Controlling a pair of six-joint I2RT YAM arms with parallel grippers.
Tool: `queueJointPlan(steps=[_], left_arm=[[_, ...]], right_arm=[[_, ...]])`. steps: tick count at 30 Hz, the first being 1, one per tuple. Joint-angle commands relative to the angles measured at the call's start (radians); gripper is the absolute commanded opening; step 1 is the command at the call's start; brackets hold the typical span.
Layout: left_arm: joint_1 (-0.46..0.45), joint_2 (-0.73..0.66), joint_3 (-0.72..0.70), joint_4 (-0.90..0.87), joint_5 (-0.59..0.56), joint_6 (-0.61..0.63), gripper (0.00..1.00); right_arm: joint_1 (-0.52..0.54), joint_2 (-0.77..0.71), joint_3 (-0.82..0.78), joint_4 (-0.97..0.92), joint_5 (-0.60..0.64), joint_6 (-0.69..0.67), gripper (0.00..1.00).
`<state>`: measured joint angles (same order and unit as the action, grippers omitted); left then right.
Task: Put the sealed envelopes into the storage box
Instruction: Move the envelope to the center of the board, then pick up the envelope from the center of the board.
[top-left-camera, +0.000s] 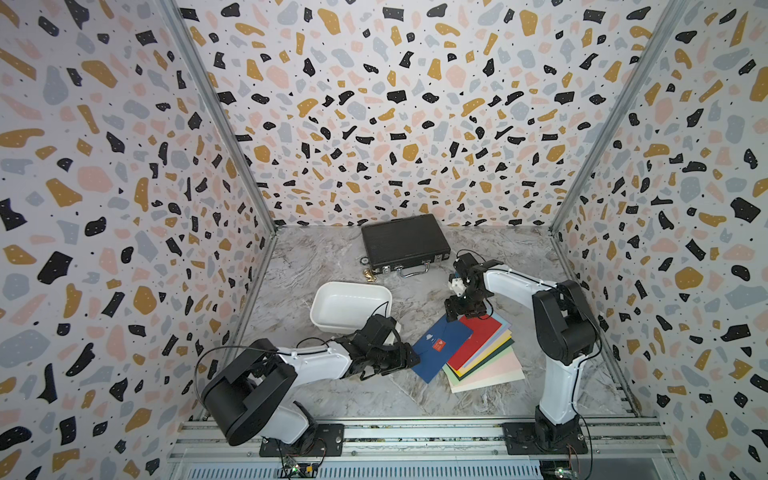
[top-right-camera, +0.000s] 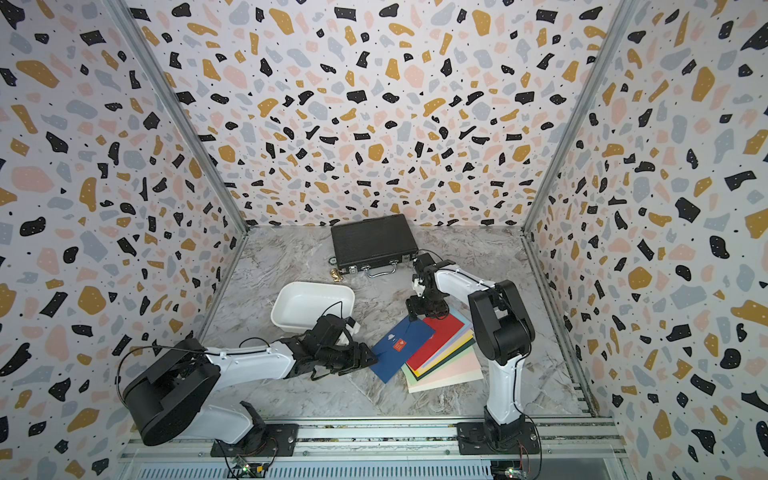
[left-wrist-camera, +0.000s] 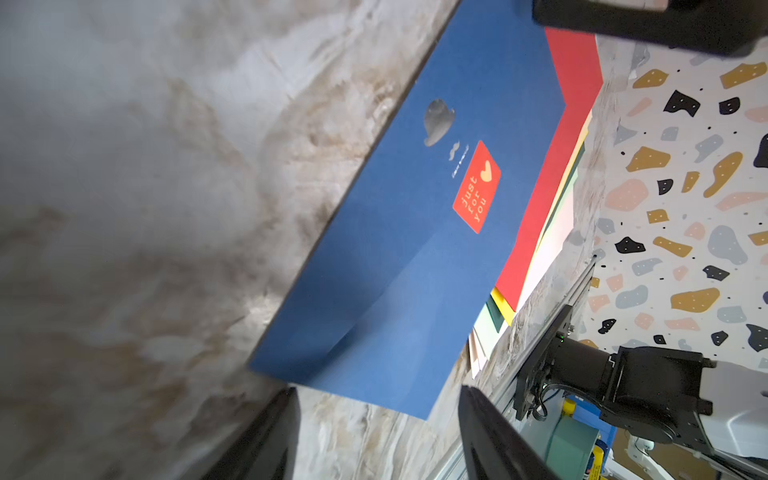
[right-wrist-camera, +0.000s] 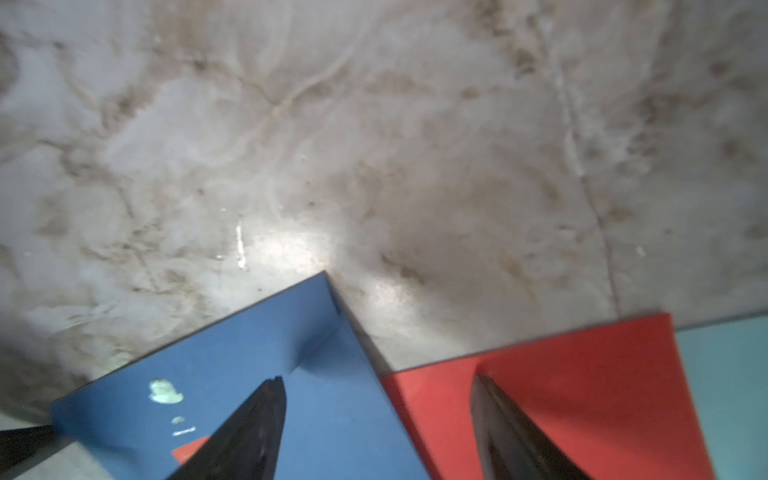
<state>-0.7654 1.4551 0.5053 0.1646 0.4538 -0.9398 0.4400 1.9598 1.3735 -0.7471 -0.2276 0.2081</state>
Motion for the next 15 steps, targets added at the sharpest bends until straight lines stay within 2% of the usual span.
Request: queueJointPlan(steps=[1,5,15], left_arm=[[-0.021,0.046,-0.043,-0.025,-0.025,-0.033,0.64],[-0.022,0.057,-0.046,-0.043,-0.051,-0.025,0.63],[-0.023,0.13,0.003,-0.073,-0.085,-0.001,0.63]], right_arm=[[-0.026,0.025,0.025,0.012,-0.101,-0.021,0.76],[-0.035,0.041,0.01,-0.006,-0.182,-0.002,0.74],[-0.035,-0.064,-0.084,-0.014,-0.291,0.042,0.72]])
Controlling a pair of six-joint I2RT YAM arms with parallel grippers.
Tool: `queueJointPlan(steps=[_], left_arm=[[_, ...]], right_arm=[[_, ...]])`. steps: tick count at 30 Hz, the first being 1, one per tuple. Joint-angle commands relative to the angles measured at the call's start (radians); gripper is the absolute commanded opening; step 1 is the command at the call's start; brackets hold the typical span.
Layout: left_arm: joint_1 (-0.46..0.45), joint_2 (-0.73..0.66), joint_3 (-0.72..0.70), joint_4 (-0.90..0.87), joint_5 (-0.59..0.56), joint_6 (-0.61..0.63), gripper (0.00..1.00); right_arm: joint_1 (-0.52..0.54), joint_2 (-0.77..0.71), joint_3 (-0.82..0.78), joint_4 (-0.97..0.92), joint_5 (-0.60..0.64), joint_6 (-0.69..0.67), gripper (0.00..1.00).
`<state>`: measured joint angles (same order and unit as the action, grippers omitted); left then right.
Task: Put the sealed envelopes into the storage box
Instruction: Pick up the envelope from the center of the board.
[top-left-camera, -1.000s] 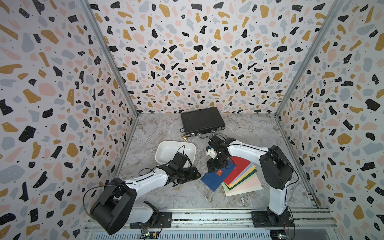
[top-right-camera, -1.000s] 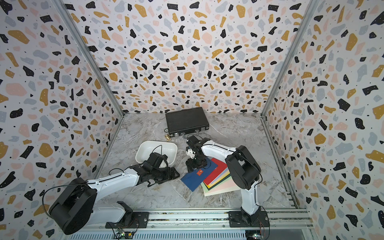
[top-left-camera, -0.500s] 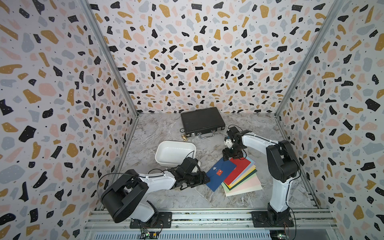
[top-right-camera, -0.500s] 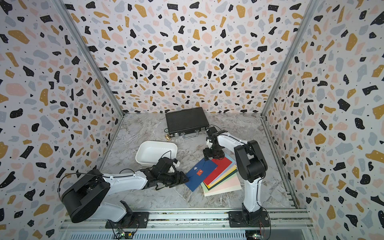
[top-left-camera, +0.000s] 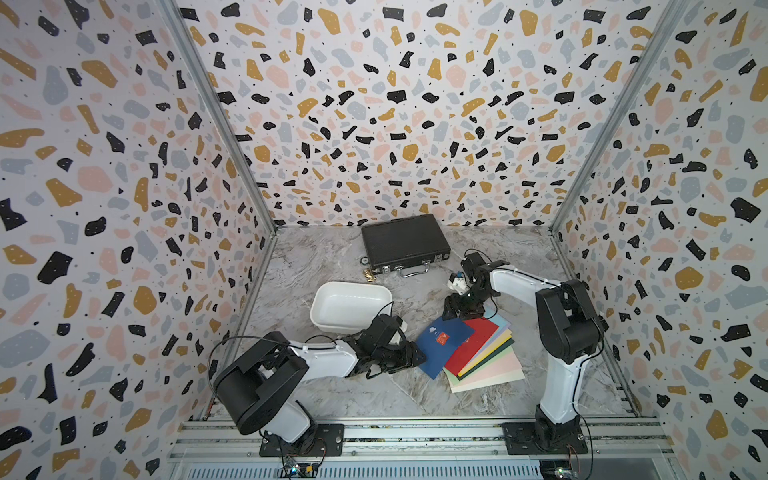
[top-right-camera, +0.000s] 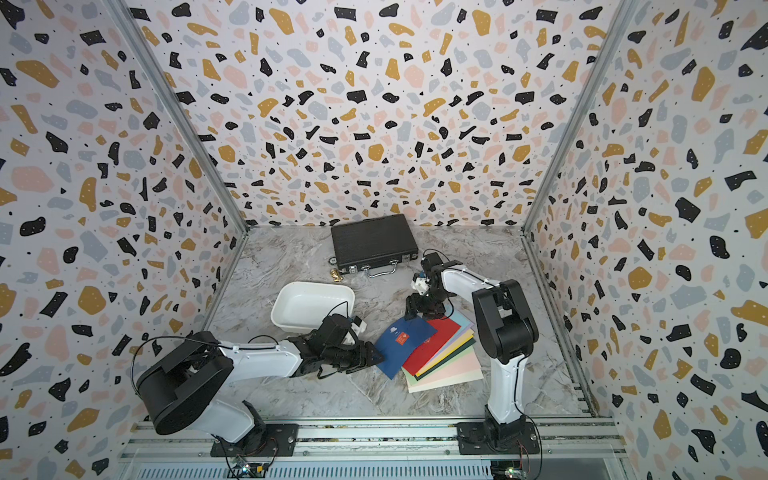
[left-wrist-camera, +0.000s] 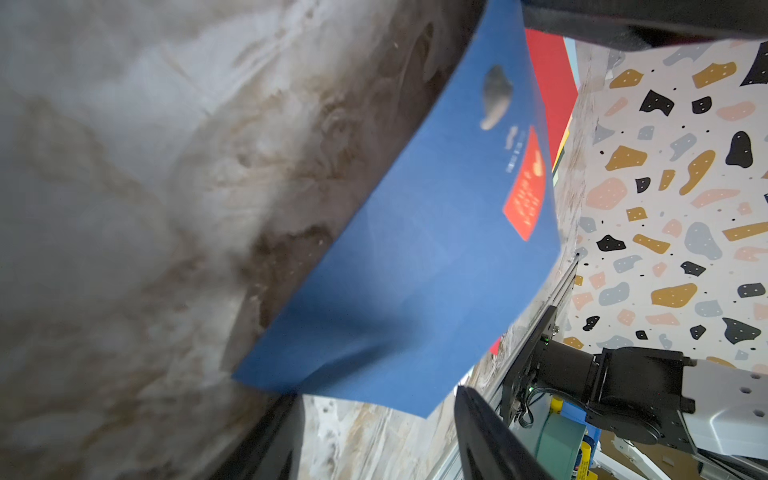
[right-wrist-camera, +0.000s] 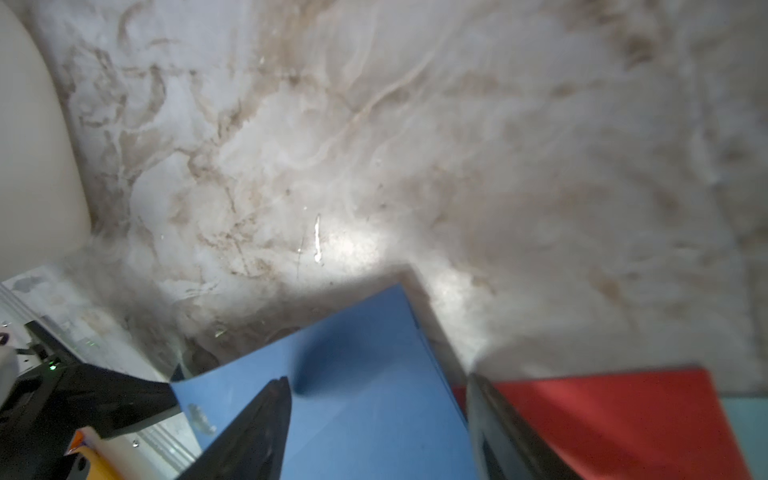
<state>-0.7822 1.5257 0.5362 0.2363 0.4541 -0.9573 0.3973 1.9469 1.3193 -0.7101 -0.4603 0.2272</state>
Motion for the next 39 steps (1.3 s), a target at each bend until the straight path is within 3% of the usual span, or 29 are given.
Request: queueJointPlan(steps=[1,22,28,35,39], left_arm=[[-0.005,0.063,-0.031,-0.144,-0.09,0.017,0.63],[-0.006,0.1,-0.011,-0.178,-0.117,0.037,0.64],[-0.006,0.119,0.006,-0.181,-0.117,0.046,0.63],[-0.005,0.141,0.026,-0.195,-0.127,0.06,0.63],[-0.006,0.161,0.043,-0.204,-0.13,0.068,0.63]], right_arm=[[0.008,-0.064,-0.034,-0.051,-0.06,0.025,0.72],[-0.059,-0.36,-0.146,0.029,-0.155,0.181,0.71],[-0.068,-0.457,-0.218,0.054,-0.215,0.215,0.64],[-0.071,-0.59,-0.306,0.054,-0.105,0.271,0.58],[-0.077,-0.635,-0.342,0.075,-0.13,0.293,0.57]])
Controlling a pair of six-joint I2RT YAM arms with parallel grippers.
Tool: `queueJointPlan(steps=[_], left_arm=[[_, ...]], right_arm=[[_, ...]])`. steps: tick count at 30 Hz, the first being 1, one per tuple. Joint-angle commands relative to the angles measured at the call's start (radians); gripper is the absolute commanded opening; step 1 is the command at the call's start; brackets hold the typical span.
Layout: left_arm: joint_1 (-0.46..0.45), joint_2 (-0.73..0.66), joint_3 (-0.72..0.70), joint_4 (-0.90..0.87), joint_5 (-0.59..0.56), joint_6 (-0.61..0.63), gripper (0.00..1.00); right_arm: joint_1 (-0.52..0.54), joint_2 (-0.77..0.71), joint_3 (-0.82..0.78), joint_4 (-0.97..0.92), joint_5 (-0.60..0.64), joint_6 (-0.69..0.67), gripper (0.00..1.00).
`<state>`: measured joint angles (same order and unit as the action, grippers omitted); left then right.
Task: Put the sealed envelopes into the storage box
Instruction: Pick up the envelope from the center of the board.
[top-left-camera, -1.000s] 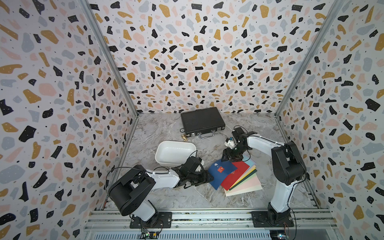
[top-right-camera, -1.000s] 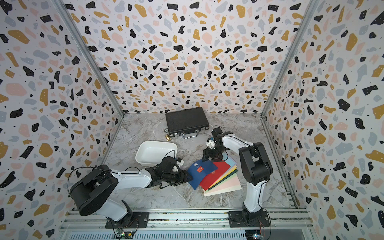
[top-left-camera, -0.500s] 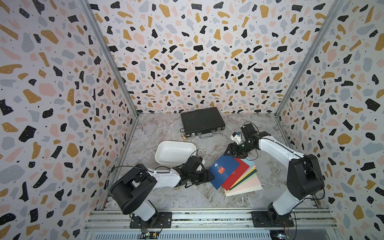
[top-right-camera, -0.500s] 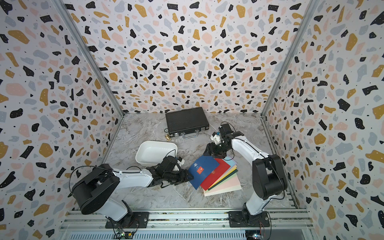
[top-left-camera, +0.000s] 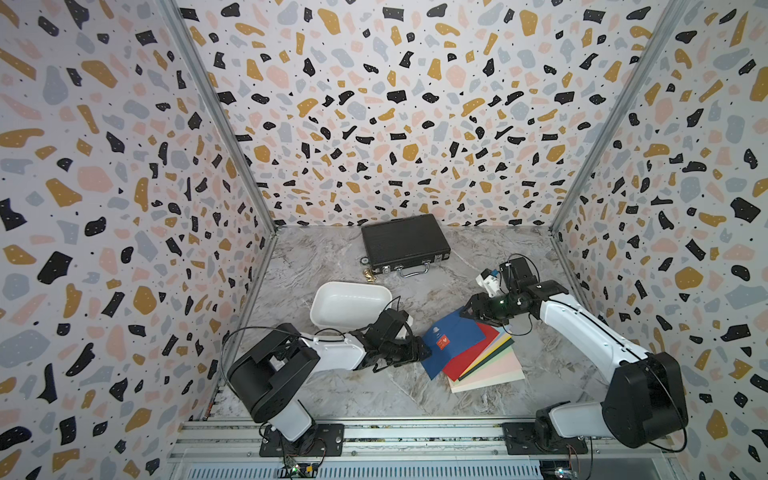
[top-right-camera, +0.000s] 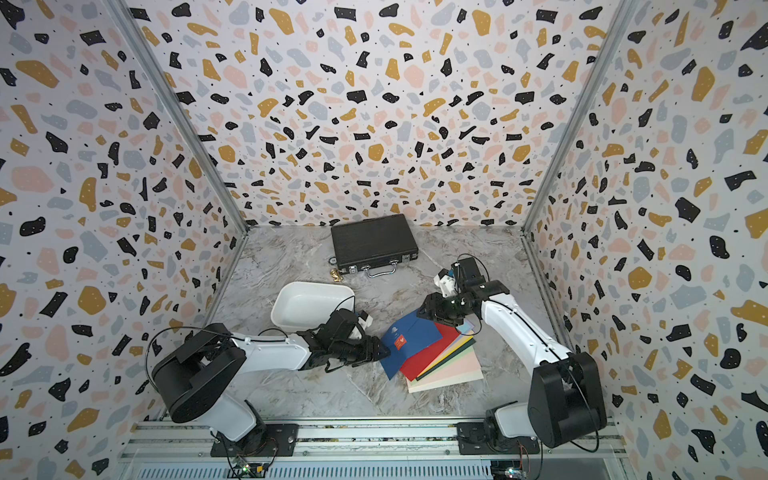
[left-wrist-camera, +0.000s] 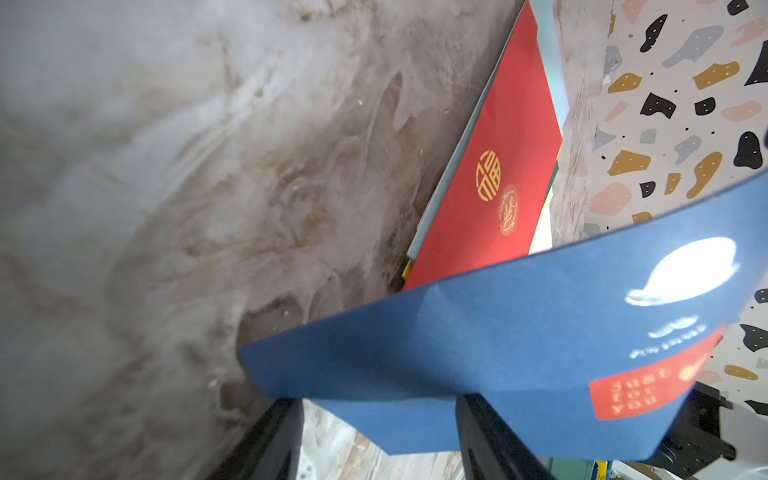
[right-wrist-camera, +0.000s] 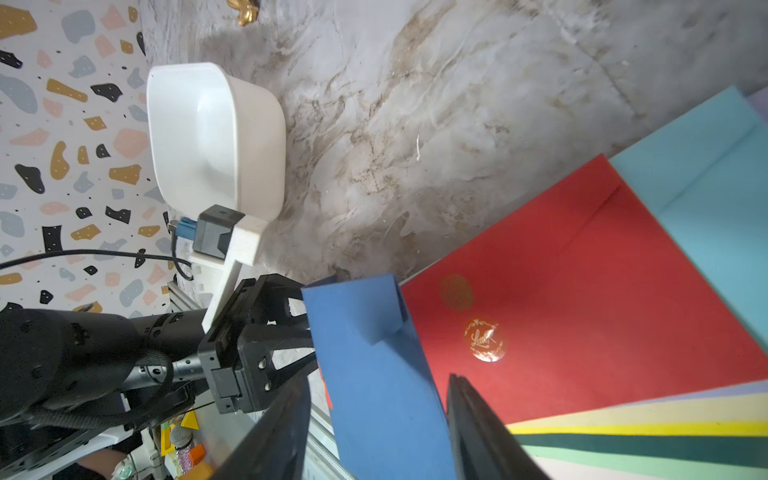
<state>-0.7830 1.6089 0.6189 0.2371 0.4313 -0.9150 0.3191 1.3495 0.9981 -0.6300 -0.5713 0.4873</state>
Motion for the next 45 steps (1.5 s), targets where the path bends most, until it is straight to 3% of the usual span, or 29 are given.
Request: queueJointPlan(steps=[1,15,19,24,27,28,32,36,42,45], left_arm=[[-0.005,0.081,-0.038,-0.204,-0.109,0.028,0.64],[-0.005,0.121,-0.03,-0.205,-0.121,0.034,0.63],[-0.005,0.117,-0.031,-0.19,-0.112,0.034,0.63],[-0.004,0.087,-0.039,-0.168,-0.096,0.034,0.63],[-0.004,0.026,-0.022,-0.21,-0.082,0.079,0.63],[-0.004,-0.02,-0.004,-0.257,-0.082,0.103,0.64],[-0.003,-0.276,0.148,-0.602,-0.178,0.267,0.71],[0.009,-0.462,0.402,-0.919,-0.315,0.521,0.77],[0.03,-0.484,0.67,-1.111,-0.349,0.933,0.79],[0.03,-0.455,0.731,-1.155,-0.243,1.137,0.79]], right_arm=[[0.001,-0.042,-0.027,-0.008,-0.034,0.037,0.57],[-0.014,-0.166,-0.046,-0.057,-0.055,0.037,0.42],[-0.014,-0.144,-0.063,-0.069,-0.041,0.005,0.32],[-0.013,-0.103,-0.088,-0.051,-0.07,-0.023,0.13],[-0.014,-0.103,-0.075,-0.055,-0.06,-0.049,0.0],[-0.014,-0.112,-0.067,-0.047,-0.059,-0.056,0.0],[-0.012,-0.176,-0.021,-0.029,-0.035,-0.09,0.0],[-0.011,-0.269,-0.013,0.024,-0.09,-0.163,0.0],[0.018,-0.472,-0.206,0.384,-0.257,-0.307,0.0],[0.021,-0.497,-0.258,0.499,-0.329,-0.318,0.0]])
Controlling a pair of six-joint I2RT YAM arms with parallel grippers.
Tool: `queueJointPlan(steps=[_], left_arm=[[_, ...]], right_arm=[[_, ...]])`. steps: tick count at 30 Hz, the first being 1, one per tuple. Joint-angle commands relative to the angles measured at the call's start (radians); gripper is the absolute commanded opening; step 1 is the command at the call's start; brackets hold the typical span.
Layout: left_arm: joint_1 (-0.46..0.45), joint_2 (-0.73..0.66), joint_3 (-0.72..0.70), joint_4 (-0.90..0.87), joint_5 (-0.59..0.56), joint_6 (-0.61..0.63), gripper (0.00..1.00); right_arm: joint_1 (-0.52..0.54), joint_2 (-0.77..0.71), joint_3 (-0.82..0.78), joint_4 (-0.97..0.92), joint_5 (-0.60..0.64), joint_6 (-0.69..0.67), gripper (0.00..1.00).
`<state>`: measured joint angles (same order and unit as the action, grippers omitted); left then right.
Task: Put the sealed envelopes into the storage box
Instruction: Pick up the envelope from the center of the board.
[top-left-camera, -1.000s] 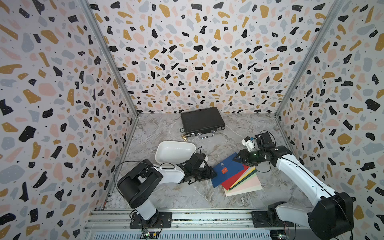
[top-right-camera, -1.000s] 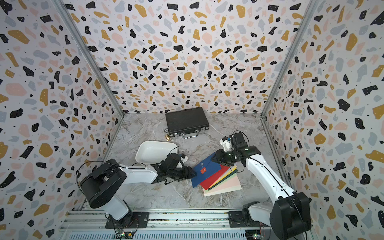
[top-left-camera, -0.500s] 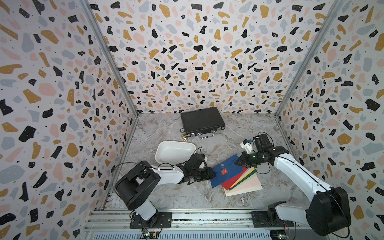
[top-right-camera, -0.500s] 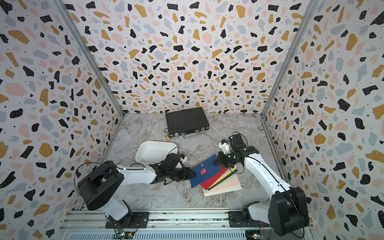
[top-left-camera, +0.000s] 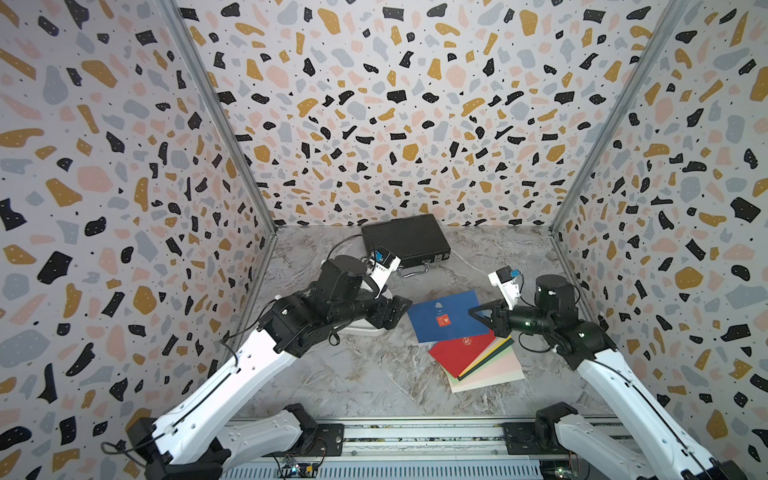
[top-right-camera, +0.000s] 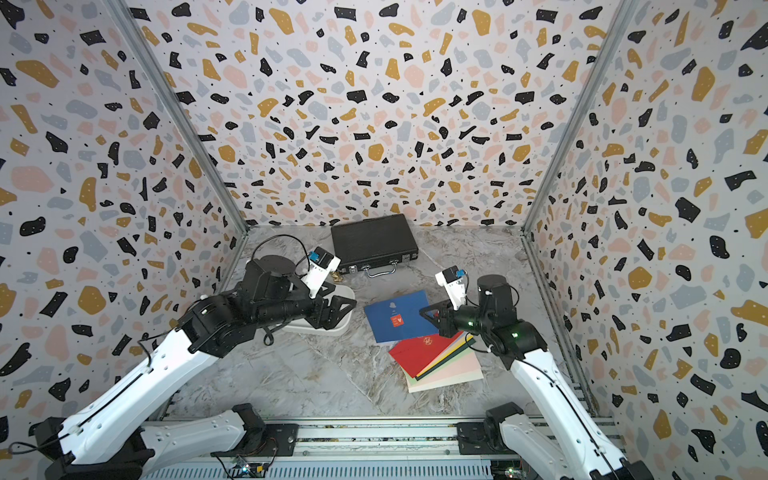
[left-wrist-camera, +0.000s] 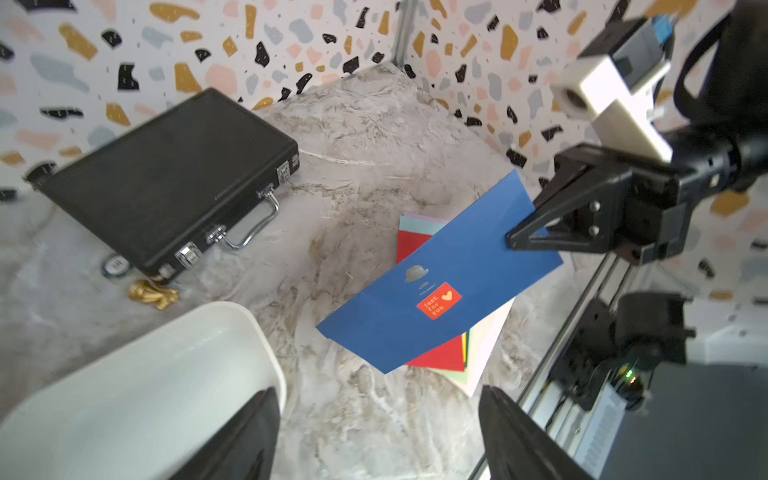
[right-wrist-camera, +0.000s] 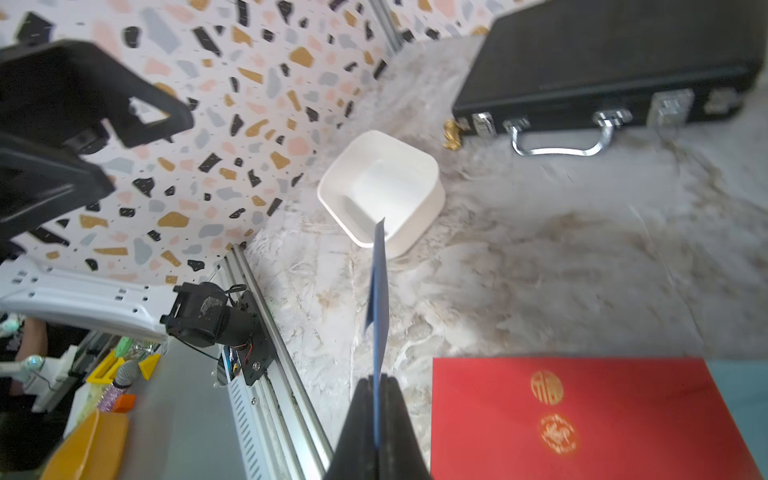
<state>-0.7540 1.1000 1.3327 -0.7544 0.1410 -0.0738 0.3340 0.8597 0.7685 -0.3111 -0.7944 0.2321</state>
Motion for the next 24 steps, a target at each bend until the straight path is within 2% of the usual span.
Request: queueJointPlan(steps=[1,4,7,9,13,19,24], left_arm=[[0.001,0.065,0.03,-0.169,0.065,0.342,0.79],[0.002,0.097,0.066,-0.212,0.15,0.471,0.79],[0.002,0.137,0.083,-0.243,0.181,0.569,0.77],[0.002,0.167,0.105,-0.261,0.195,0.607,0.75],[0.001,0.218,0.131,-0.284,0.329,0.637,0.68],[0.001,0.24,0.107,-0.273,0.413,0.657,0.53],[0.002,0.26,0.1,-0.269,0.456,0.667,0.33]], right_arm=[[0.01,0.005,-0.028,0.188,-0.144,-0.065,0.0],[0.059,0.014,-0.024,0.163,-0.174,-0.126,0.0],[0.108,-0.007,-0.034,0.149,-0.175,-0.195,0.0],[0.128,-0.014,-0.045,0.149,-0.18,-0.216,0.0],[0.147,-0.005,-0.045,0.148,-0.186,-0.232,0.0],[0.16,0.004,-0.042,0.142,-0.192,-0.241,0.0],[0.164,0.009,-0.041,0.153,-0.193,-0.233,0.0]])
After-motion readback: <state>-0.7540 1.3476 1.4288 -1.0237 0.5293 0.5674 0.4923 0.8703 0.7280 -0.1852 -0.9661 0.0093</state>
